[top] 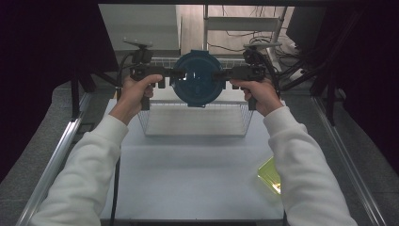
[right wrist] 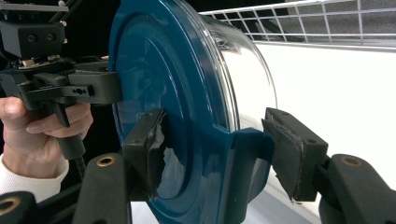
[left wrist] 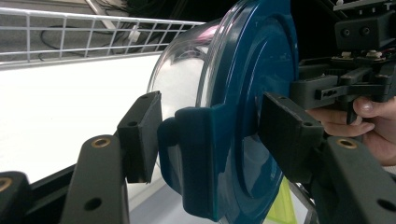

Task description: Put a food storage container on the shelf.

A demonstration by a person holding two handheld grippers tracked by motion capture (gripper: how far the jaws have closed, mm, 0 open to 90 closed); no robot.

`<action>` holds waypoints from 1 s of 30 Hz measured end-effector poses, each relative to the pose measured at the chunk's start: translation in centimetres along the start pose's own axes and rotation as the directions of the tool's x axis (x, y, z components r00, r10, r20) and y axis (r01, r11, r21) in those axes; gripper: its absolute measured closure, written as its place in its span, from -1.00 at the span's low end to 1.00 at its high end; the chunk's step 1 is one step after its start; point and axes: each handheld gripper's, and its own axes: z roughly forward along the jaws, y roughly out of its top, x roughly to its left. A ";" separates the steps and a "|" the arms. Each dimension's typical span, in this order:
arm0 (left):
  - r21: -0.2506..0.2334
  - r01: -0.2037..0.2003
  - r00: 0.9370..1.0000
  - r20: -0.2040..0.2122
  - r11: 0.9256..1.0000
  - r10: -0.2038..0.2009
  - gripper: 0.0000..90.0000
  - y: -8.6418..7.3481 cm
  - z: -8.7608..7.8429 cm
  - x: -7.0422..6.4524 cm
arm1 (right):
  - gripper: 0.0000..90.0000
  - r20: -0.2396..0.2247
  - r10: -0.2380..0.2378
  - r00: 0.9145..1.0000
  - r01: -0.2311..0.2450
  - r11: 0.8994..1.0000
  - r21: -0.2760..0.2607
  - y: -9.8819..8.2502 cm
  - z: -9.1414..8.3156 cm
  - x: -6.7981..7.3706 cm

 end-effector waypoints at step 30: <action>0.003 0.125 0.992 0.024 0.992 -0.125 -0.11 1.1 3.0 4.9 | -0.13 -0.004 0.136 0.991 -0.136 0.991 -0.016 1.8 3.1 -4.1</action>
